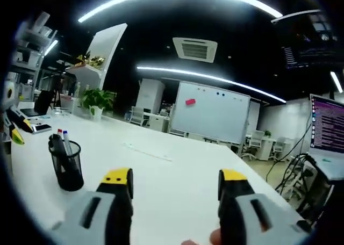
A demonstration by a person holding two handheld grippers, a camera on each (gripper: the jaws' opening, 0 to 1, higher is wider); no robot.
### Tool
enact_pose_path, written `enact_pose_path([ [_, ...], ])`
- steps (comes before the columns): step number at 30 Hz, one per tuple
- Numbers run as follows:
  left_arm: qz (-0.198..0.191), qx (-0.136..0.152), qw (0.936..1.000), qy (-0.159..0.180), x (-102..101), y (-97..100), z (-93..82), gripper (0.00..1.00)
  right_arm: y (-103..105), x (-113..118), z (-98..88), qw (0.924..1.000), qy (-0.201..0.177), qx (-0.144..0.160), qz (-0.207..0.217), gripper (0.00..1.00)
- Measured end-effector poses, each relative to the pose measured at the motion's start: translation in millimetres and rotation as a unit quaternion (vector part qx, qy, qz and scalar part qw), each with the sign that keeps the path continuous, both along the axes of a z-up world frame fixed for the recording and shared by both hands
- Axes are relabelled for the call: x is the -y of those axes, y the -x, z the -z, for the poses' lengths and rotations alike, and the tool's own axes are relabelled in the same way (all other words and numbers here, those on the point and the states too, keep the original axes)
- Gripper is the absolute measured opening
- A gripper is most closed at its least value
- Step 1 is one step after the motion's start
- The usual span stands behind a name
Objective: Place the scattered laser pointers and whiteboard markers into the pen holder and stack the scattered paper cups together
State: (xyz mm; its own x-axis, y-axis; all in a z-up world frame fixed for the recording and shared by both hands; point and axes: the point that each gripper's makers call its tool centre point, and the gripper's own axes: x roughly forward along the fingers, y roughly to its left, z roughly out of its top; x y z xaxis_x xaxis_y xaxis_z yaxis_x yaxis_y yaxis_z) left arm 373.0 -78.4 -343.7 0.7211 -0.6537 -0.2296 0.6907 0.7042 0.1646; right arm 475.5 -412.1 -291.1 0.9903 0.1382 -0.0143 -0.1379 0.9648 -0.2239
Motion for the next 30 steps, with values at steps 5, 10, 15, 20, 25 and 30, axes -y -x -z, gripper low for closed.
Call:
enact_pose_path([
  [5,0.003,0.001,1.0,-0.002,1.2,1.1,-1.1,0.36,2.3,15.7,4.9,0.9997,0.006,-0.001,0.022,0.69],
  [10,0.002,0.001,1.0,-0.004,0.5,1.3,-0.4,0.36,3.2,27.6,11.3,0.9994,0.002,-0.007,0.033,0.7],
  [15,0.004,-0.001,1.0,-0.006,1.7,2.0,0.9,0.36,5.0,38.0,12.9,0.999,0.002,-0.008,0.043,0.71],
  [20,0.003,-0.001,1.0,-0.006,1.2,2.1,0.8,0.36,7.0,50.7,17.6,0.9984,-0.001,-0.011,0.056,0.73],
  [25,0.002,-0.001,1.0,-0.007,1.0,2.3,1.7,0.36,10.4,61.1,22.8,0.9978,-0.004,-0.014,0.065,0.74],
  [30,0.003,-0.002,1.0,-0.008,2.0,2.1,2.1,0.36,14.3,73.9,27.1,0.9969,-0.007,-0.016,0.076,0.76],
])
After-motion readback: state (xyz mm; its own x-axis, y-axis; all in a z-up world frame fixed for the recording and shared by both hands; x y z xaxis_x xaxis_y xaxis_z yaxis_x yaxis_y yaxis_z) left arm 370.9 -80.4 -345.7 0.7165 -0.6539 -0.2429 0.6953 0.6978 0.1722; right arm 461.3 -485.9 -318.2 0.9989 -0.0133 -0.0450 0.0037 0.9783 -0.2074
